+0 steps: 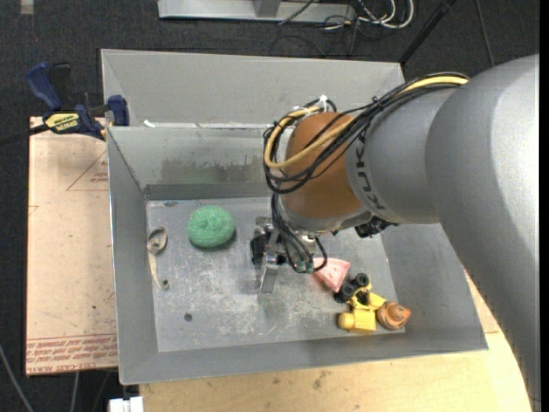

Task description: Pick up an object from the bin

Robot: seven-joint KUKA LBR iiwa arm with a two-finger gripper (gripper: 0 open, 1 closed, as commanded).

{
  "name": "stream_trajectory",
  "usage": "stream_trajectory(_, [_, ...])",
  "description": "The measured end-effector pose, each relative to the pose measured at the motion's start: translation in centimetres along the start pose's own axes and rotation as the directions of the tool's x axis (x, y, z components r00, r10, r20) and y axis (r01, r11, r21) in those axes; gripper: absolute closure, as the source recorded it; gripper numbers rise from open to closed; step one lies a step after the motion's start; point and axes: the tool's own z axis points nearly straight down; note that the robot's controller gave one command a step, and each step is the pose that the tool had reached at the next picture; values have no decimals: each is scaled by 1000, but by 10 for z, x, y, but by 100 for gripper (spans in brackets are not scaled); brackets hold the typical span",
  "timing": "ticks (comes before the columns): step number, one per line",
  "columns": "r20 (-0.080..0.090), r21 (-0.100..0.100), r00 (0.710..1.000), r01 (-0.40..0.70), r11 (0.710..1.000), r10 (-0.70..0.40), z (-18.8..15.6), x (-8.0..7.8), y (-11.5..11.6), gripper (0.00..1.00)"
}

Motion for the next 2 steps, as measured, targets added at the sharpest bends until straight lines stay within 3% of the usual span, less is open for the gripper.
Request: stream_trajectory(2, [0, 0, 1000, 0, 1000, 0, 0, 0, 0, 100])
